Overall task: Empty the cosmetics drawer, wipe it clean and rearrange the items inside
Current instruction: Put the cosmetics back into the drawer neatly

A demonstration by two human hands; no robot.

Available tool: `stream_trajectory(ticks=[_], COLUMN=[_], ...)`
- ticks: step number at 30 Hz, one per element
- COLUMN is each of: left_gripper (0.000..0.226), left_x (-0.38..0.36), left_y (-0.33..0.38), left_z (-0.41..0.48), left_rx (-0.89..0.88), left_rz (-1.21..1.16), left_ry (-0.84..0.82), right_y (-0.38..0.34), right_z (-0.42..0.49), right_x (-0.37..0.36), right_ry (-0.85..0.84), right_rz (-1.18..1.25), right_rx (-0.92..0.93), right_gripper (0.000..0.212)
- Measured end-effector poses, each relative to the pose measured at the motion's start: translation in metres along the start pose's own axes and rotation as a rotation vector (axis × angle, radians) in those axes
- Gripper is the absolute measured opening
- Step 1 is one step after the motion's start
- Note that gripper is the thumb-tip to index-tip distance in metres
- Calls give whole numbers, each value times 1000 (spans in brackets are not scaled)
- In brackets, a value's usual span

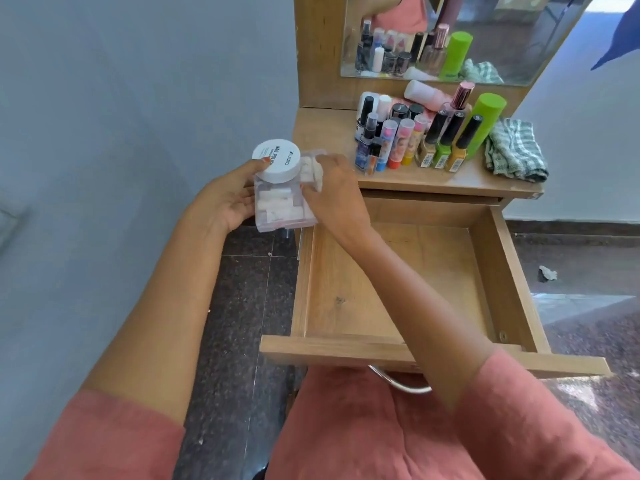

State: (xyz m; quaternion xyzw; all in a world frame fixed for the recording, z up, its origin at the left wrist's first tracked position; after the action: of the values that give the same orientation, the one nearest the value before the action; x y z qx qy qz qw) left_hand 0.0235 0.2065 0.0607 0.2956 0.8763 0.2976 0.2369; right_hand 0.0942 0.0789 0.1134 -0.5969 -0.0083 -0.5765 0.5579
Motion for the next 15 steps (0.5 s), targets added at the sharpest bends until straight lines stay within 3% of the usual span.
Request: stream_trajectory(ticks=[3,8,15], left_gripper=[10,24,38], left_x=[1,-1,-30], left_y=[-19,-50,-83], left_z=[-10,-20,-26], left_rx=[14,56,112], left_rz=[12,21,113], left_ry=[-35,-64,-79], right_y=[10,32,64], right_z=[-22,-57,-93], right_x=[6,15,36], right_ry=[43,-27,-58], right_rz=[69,178,186], right_rx=[-68,-200,-331], right_gripper=[49,29,32])
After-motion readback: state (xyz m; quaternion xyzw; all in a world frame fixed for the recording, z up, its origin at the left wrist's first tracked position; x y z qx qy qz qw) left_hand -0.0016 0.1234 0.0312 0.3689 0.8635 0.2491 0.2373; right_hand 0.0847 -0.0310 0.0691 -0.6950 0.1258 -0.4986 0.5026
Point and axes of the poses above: each hand's wrist, its own z-axis towards the middle knuckle, its own x-axis out of the back of the hand, y = z × x, the point moved 9 cm from there along z, towards the middle knuckle, and after that the axes turned 15 degrees about x, right-handed, at the moved point
